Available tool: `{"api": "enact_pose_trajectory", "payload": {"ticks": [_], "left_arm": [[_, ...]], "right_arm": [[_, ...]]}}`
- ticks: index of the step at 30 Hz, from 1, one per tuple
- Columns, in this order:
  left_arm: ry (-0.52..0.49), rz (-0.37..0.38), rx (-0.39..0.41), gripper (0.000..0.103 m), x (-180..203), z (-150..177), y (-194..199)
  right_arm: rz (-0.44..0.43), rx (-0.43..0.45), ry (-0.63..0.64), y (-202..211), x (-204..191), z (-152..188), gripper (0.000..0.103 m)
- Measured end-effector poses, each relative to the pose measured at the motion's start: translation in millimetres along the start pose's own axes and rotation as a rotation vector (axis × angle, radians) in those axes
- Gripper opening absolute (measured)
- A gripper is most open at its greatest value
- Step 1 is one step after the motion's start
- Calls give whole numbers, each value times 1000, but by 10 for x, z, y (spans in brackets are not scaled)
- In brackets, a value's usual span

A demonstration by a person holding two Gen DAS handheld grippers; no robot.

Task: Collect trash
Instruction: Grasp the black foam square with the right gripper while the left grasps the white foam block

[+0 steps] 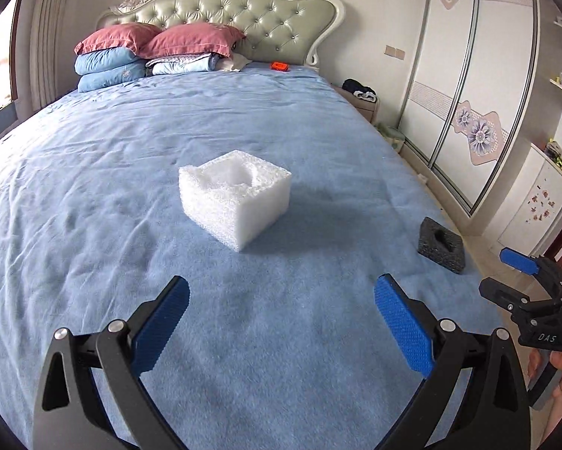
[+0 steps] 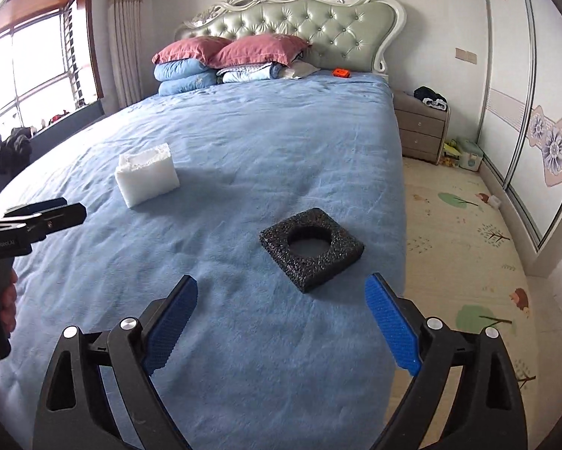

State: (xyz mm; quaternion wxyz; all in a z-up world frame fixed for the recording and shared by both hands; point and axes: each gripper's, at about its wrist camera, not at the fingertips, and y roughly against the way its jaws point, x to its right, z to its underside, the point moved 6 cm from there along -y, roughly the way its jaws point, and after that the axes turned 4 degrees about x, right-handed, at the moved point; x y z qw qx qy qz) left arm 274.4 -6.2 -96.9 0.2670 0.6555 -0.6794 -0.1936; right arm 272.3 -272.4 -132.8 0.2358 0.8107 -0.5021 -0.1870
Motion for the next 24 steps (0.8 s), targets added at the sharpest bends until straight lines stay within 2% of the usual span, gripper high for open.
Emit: {"api": "enact_pose_trajectory", "payload": {"ticks": [3,6,14,16,19,24], "left_arm": [[15,-4,-19,99,-48,-15,-160],[22,-8,-32,99,-81,-18,-273],[37,-33,-60,99,-110,-37,-490],[40,-39,-60,99,-106,-55,-518],[36,-57,-43,99,-106,-126,-552],[3,-99,-6,99,-172,-209,-548]], "right_arm": [[33,-49,90,-270,60,-20,88],[49,-77,121,-469,175,-31,88],[-53,-186,94,-912,262,-61,89],[-83,-188,119,-917,177,-72,76],[-67,-179,133,-874,94,-114,70],[-224,-149,3,-724,-144,-218,69]]}}
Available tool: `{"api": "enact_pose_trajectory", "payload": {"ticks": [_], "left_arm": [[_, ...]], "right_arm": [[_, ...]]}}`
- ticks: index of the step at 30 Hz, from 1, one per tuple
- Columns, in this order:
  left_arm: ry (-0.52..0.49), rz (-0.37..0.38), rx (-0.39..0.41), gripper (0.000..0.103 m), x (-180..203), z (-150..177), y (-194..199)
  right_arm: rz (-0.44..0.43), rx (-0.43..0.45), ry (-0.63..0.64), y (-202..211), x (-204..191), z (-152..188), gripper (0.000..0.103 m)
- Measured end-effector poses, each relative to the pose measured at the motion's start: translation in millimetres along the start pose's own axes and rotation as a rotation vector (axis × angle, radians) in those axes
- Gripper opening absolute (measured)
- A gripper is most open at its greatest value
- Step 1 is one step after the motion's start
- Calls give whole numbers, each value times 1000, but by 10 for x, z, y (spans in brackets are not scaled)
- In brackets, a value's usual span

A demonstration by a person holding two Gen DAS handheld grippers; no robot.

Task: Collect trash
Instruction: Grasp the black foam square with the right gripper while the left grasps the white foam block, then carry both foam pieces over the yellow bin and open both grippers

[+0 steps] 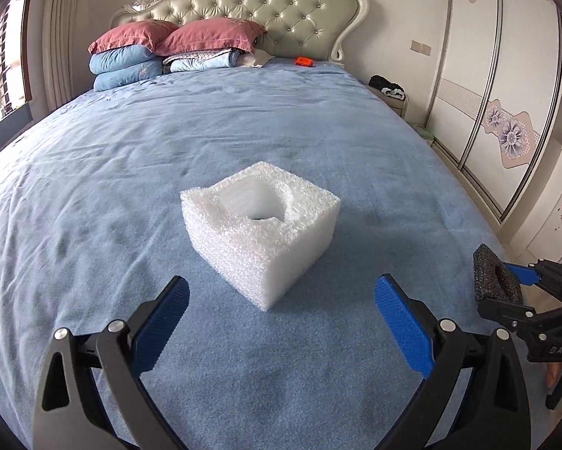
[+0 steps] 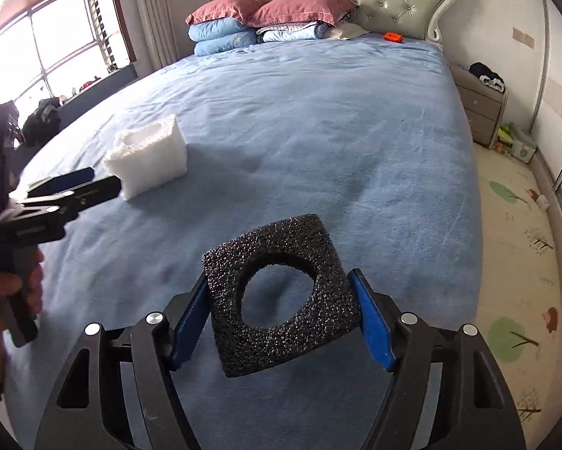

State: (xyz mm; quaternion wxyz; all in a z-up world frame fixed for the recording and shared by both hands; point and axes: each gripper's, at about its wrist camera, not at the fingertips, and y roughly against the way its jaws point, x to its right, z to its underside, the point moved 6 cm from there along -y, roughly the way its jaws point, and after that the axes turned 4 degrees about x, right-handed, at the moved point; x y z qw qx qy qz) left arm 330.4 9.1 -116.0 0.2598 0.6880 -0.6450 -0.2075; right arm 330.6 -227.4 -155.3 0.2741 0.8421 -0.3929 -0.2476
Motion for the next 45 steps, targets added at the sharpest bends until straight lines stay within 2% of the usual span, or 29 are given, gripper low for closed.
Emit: {"api": "enact_pose_trajectory", "payload": {"ticks": [4,9,12,17,21,25,27,28,37,45], "left_arm": [[18,56,-19,99,-123,-18,-56],[-12,111,-22,99,-243,-89,-133],[-73,89,-23,99,-346,-152,-219],[-158,156,-33,99,-378,-271,-399],[-168,223,-69,99,-375,-319,-578],[-184,231,-116,98,-325,-282,-733],[-197,233,-136,88,-287,-256,-785],[-200,229,-138,88,-281,-249,-793],[-199,226,-100,86,-270,-250,-662],[-252,245,-79,86,-72,-127,-186]], "right_arm": [[-81,22,-21,19,-296,-123,70],[-101,41,-7,10,-604,-261,70],[-112,41,-8,-24,-716,-316,70],[-103,25,10,-134,-847,-340,70],[-99,11,7,-240,-892,-339,70],[-89,-1,11,-349,-900,-354,70],[-89,-3,11,-388,-906,-372,70],[-85,-1,11,-399,-910,-376,70],[-71,9,-5,-363,-827,-338,70],[-40,26,-20,9,-748,-213,70]]}}
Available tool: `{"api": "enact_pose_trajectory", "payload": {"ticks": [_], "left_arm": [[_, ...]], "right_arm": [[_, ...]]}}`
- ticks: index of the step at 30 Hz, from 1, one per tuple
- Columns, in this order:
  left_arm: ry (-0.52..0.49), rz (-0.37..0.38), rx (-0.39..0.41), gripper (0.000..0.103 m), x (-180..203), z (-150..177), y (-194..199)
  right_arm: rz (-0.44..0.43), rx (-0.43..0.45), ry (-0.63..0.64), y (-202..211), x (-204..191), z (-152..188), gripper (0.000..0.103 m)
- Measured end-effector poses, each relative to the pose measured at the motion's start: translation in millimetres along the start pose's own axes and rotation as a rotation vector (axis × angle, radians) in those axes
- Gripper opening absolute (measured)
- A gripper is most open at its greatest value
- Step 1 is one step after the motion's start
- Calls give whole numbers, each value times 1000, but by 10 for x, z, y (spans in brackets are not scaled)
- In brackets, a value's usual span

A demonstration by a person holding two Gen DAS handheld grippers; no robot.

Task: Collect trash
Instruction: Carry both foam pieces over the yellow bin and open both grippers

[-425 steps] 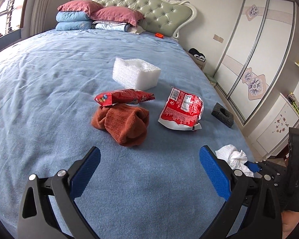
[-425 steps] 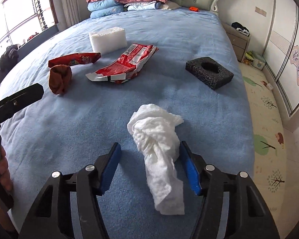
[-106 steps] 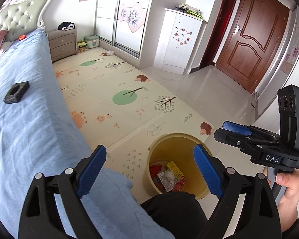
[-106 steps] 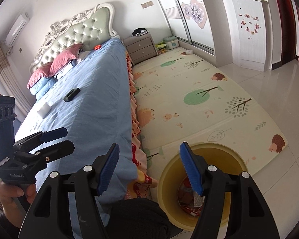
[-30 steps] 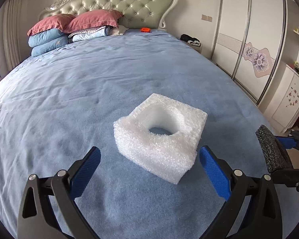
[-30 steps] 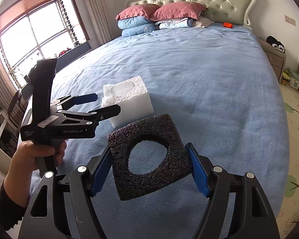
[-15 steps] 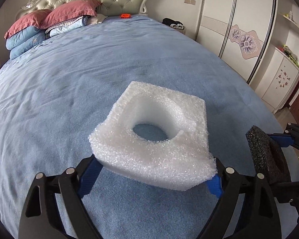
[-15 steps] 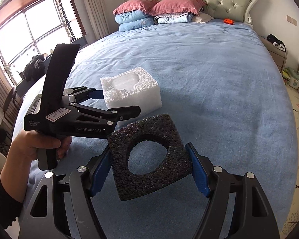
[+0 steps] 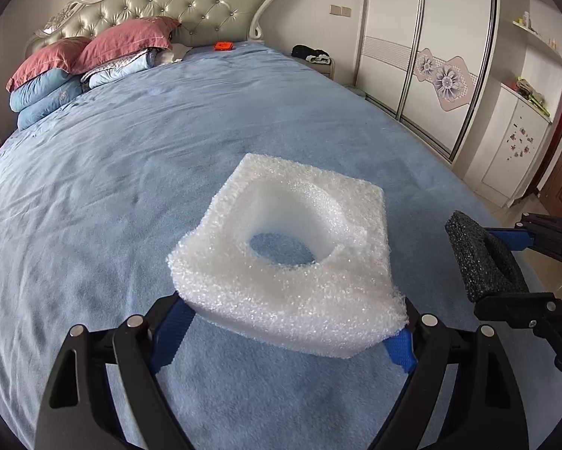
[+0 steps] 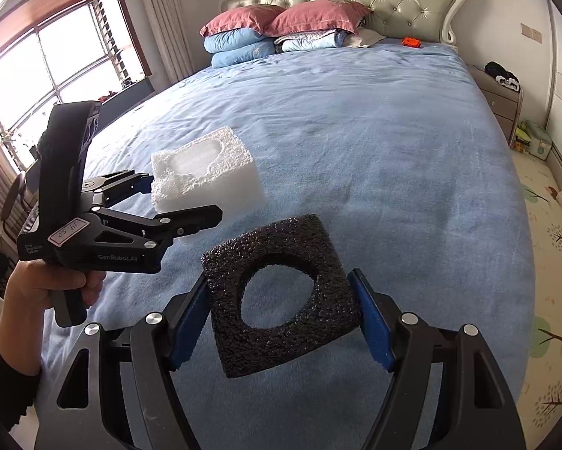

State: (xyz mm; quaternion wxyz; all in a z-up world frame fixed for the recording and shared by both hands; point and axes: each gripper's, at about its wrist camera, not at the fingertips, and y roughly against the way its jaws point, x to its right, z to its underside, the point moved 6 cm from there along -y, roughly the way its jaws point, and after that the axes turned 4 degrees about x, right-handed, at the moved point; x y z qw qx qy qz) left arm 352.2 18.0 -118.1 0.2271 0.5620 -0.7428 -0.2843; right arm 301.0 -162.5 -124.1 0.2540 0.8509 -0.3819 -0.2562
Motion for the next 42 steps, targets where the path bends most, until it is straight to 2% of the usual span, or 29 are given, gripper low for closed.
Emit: {"api": "enact_pose_trajectory", "payload": {"ticks": [10,17,21,32,39,42], "left_arm": [[-181,48,-7,86,904,365,796],[-257,117,1,86,1740,651,1273],[-278,193,14,86,2292,774,1434],[-427,415,-59,86,3960,1163,1300],[-545,528,-151,86,4993,1528,1048],[-596,554,-204,86,5368,1697,887]], "right_arm": [[33,18,-42,929,35,458,70],[85,48,-58,1713,96,982,70],[140,46,-63,2149,181,1373,70],[312,-4,-130,3165,664,2504,70],[415,-55,-223,3589,1143,3219,70],[461,-73,-272,3741,1365,3526,70]]}}
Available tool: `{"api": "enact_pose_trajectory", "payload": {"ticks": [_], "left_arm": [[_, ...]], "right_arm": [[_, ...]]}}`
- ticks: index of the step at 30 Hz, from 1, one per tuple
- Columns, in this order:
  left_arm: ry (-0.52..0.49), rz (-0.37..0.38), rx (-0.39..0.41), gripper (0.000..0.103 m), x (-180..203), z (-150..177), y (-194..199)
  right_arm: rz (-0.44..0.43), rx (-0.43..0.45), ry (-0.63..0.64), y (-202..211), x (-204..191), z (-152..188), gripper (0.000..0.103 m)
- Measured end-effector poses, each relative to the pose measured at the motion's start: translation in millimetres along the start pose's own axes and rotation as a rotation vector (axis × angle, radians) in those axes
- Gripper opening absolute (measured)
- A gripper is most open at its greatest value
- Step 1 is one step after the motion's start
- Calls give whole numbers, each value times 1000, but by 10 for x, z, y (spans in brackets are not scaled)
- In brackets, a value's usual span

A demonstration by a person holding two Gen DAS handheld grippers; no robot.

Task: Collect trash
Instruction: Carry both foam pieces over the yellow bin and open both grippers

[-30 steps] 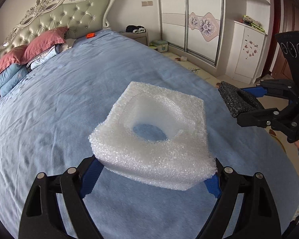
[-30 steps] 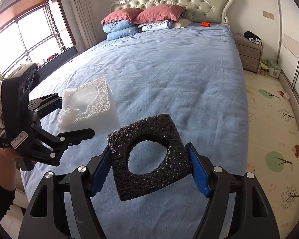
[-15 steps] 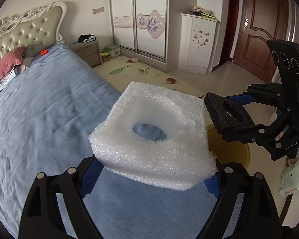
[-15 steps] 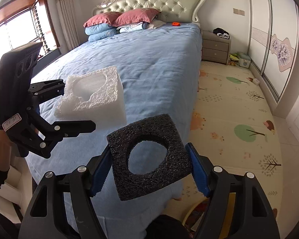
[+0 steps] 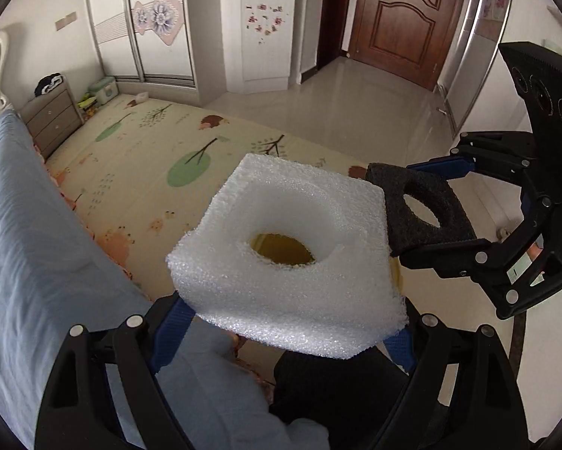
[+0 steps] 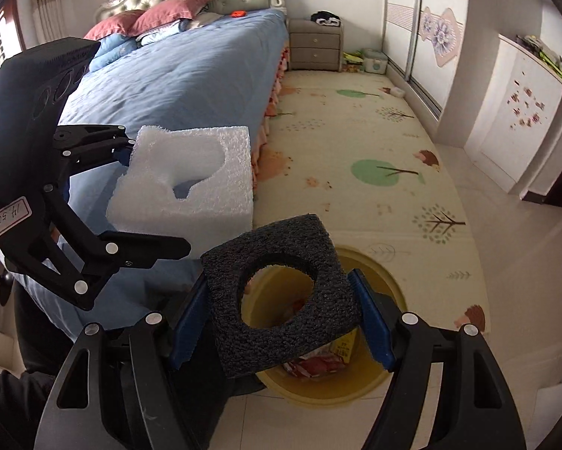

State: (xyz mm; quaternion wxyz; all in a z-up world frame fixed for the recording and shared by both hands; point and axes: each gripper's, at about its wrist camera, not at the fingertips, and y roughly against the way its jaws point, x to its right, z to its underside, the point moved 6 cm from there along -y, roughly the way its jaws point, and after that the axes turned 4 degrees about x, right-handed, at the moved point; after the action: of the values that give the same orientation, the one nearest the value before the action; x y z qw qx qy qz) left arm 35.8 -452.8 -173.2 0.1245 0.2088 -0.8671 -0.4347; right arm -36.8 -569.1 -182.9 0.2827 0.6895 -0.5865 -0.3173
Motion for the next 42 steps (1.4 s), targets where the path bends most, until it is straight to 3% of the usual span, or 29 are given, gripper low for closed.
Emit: {"api": "enact_pose_trajectory", "payload": {"ticks": [7,17,25,28,42], "left_arm": [[-55,53,-117,86,309,-110,-661],[-26,58,-257,86,299,-103,-1308],[-1,55,-318,88,224,-44,-1540],[-11,41,-331,99,231,-41,-1585],[-51,19,-401,99,271,104,-1677]], "right_arm": [[57,-72,-85,-138,569,457,70],[50,-159,-148,-552,893,776,70],[37,-186,-153,-694,940,812,73],[43,-186,-161,-719,988,786,76],[52,-244,-114,-805,935,874,78]]}}
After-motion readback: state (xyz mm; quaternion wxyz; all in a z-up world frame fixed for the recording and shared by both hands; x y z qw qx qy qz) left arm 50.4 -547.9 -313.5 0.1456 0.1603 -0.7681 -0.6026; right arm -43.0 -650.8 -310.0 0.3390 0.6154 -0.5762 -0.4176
